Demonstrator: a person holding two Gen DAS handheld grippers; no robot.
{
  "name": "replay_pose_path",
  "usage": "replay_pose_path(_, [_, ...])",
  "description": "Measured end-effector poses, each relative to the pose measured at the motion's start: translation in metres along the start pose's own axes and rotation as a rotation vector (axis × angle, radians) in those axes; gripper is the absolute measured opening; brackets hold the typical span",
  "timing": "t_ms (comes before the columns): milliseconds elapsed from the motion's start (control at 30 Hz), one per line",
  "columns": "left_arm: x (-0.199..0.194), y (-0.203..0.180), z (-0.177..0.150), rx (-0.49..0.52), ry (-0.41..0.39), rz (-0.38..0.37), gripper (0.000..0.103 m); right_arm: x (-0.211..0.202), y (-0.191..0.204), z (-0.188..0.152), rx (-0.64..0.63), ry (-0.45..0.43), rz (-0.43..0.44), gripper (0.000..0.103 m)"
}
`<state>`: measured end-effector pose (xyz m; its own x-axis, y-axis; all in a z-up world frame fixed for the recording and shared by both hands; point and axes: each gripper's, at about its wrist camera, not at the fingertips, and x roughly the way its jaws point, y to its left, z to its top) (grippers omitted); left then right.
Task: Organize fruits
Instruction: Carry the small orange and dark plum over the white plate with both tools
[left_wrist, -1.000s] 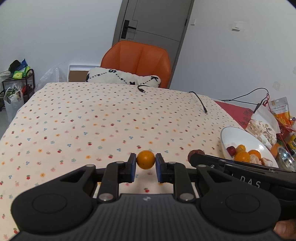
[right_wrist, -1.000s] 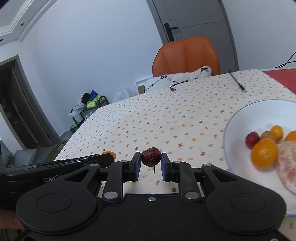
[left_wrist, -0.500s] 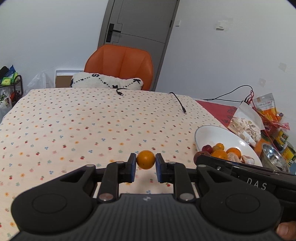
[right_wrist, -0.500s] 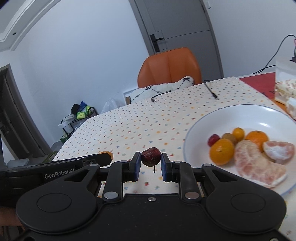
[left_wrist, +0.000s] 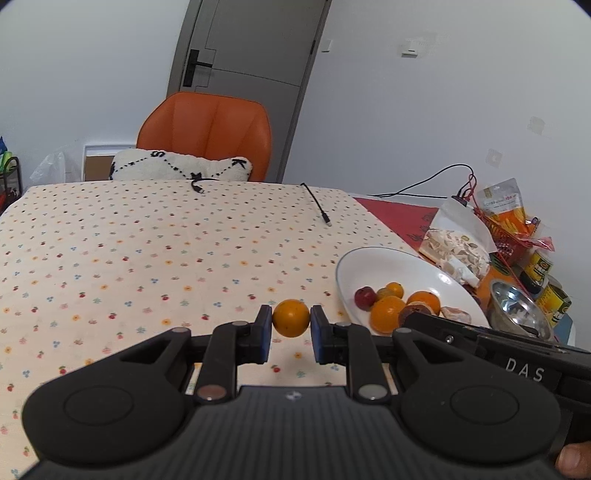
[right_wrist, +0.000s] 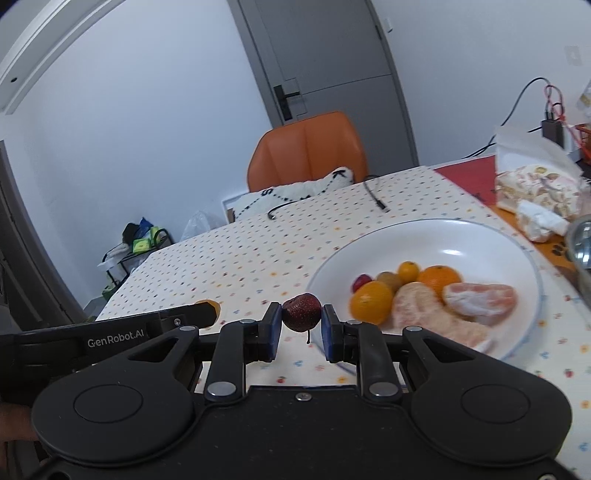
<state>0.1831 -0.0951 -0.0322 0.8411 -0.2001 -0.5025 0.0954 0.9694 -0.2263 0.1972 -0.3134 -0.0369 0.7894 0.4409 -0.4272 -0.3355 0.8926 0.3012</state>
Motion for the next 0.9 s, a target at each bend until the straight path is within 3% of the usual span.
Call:
replay_pose_path(500, [0.015, -0.036, -0.004, 0.035, 0.015, -0.068, 0.02, -0.027, -0.043, -0.005, 0.051, -0.02, -0.093, 0.021])
replay_pose_path(900, [0.03, -0.056, -0.004, 0.06, 0.031, -0.108, 0.02, -0.029, -0.057, -0.009, 0.074, -0.008, -0.109, 0.021])
